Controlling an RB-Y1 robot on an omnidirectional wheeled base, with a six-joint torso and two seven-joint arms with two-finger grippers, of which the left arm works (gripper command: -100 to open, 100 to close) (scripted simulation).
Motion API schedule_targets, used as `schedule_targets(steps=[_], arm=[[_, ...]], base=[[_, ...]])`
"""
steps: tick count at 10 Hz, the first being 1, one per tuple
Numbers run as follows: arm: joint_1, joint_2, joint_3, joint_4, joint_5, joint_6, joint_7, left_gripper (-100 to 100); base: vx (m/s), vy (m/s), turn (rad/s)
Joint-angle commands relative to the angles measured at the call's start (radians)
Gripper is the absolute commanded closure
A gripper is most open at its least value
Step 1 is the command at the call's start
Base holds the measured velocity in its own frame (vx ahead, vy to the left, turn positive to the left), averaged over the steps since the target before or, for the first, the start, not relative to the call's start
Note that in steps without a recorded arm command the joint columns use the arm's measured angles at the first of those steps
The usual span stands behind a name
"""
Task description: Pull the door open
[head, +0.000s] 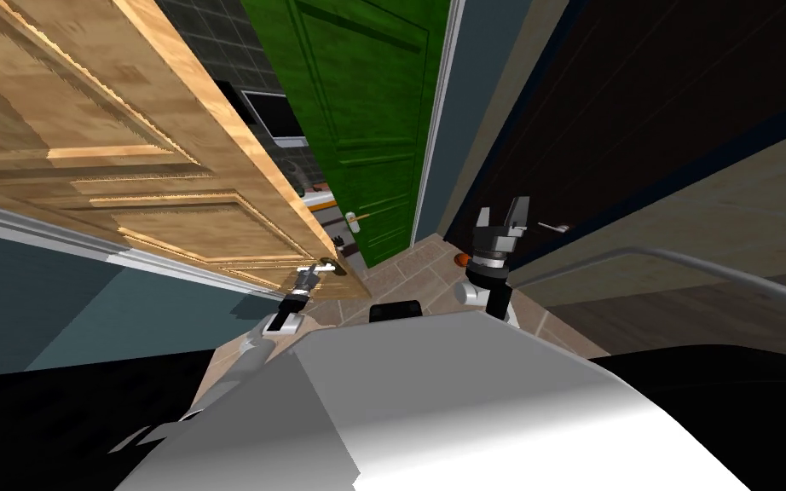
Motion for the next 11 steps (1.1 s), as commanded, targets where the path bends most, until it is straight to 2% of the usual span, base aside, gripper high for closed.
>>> schedule_targets(steps=[1, 3, 4, 5, 6, 9, 11], arm=[[0.017, 0.012, -0.017, 0.002, -0.003, -0.031, 0.014, 100], [0.034, 0.031, -0.027, 0.002, -0.003, -0.062, 0.029, 100], [0.028, 0.028, -0.018, 0.006, -0.002, -0.049, 0.023, 100], [0.039, 0.040, -0.027, 0.017, -0.004, -0.078, 0.034, 100], [0.041, 0.043, -0.029, 0.019, -0.004, -0.085, 0.037, 100], [0.054, 0.064, -0.041, 0.034, -0.006, -0.134, 0.055, 100], [0.061, 0.075, -0.047, 0.042, -0.007, -0.158, 0.064, 100]], base=[[-0.220, 0.100, -0.140], [-0.206, 0.094, -0.137], [-0.101, 0.050, -0.030], [-0.156, 0.061, -0.123], [-0.226, 0.091, -0.201], [-0.197, 0.081, -0.155], [-0.181, 0.107, -0.137]])
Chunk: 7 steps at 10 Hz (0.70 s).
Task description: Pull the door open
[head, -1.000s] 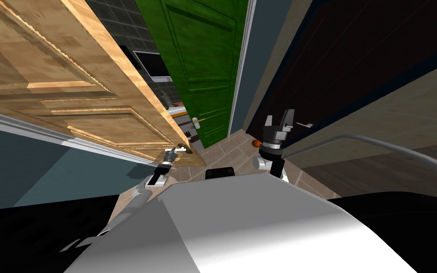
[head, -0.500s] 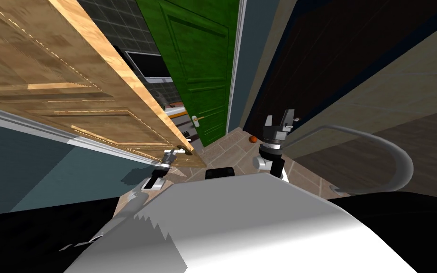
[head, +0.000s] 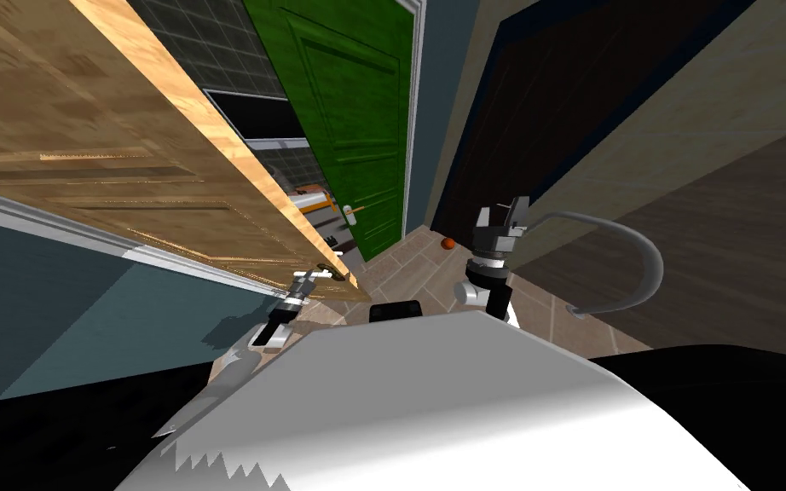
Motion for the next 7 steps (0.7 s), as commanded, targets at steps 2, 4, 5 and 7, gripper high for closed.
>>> schedule_targets(steps=[2, 4, 5, 7], arm=[[0.014, 0.016, -0.014, 0.013, -0.003, -0.047, 0.016, 100], [0.011, 0.020, -0.012, 0.021, -0.003, -0.049, 0.017, 100], [0.013, 0.024, -0.014, 0.026, -0.004, -0.060, 0.020, 100], [0.019, 0.032, -0.020, 0.037, -0.005, -0.086, 0.028, 100]], base=[[-0.228, 0.088, -0.142], [-0.113, 0.047, -0.079], [-0.211, 0.091, -0.155], [-0.198, 0.116, -0.165]])
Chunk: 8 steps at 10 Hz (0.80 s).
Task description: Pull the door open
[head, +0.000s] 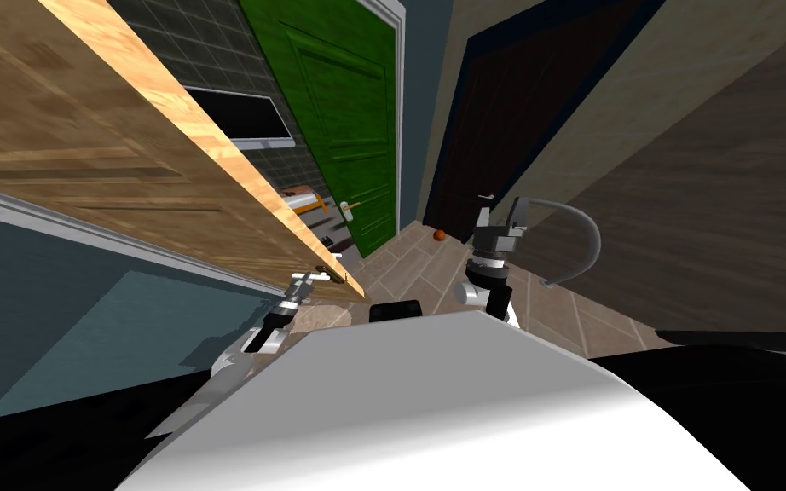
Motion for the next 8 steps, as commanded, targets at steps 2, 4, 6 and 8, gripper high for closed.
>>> schedule_targets(steps=[2, 4, 6, 8], arm=[[0.009, 0.010, -0.012, 0.016, -0.004, -0.041, 0.011, 100], [0.013, 0.016, -0.016, 0.025, -0.006, -0.060, 0.017, 100], [0.016, 0.022, -0.020, 0.033, -0.007, -0.078, 0.022, 100], [0.016, 0.025, -0.018, 0.034, -0.006, -0.076, 0.023, 100]], base=[[-0.202, 0.108, -0.178], [-0.149, 0.085, -0.123], [-0.158, 0.062, -0.099], [-0.098, 0.053, -0.057]])
